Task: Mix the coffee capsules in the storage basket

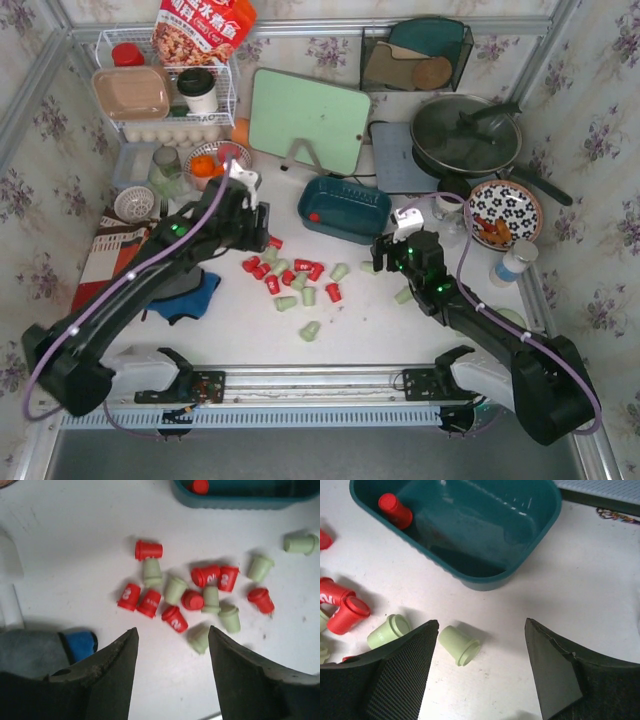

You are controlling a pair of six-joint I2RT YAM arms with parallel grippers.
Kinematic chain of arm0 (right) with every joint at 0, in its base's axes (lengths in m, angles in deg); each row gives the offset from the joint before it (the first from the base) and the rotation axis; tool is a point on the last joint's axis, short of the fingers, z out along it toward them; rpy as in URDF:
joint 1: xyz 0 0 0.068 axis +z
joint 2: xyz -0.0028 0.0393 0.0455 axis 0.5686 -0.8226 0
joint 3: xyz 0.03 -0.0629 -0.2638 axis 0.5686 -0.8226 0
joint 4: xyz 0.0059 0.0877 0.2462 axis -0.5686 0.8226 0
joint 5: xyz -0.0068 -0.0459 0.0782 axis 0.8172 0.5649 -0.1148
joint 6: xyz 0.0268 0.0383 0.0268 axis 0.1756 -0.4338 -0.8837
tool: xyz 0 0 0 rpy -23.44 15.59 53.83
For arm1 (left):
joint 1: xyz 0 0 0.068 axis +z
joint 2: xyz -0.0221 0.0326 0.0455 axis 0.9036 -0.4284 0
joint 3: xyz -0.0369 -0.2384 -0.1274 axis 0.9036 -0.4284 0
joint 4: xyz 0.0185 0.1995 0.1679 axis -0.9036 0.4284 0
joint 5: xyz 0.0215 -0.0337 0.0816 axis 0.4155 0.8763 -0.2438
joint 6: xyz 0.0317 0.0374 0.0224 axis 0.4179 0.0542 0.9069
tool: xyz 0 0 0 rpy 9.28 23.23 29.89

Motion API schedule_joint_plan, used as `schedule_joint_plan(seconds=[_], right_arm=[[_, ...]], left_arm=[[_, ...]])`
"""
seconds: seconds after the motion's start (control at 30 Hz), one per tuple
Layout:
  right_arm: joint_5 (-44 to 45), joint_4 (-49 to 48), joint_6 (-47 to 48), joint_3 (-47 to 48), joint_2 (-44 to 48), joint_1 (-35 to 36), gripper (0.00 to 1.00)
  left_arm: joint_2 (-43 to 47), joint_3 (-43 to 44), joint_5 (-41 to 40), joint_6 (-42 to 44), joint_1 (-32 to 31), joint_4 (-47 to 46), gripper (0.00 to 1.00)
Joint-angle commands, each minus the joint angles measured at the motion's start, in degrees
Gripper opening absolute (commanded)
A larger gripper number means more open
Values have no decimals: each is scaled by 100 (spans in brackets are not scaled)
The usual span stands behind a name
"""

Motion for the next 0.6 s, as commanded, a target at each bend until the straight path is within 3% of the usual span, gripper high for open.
schedule_joint_plan(seconds=[0.0,0.2,0.37,0.57], right_arm=[[-126,385,328,255,-257,61,77],[-209,1123,496,723,-652,175,74],[-274,1756,1312,1122,-1235,557,77],[-129,2199,2087,1610,-1897,978,73]], left_arm=[[880,-261,387,418,10,1039,62],[1763,-583,476,875,10,1578,66],[2061,-1024,375,983,15,1392,67],[2384,-968,992,794,239,1429,67]])
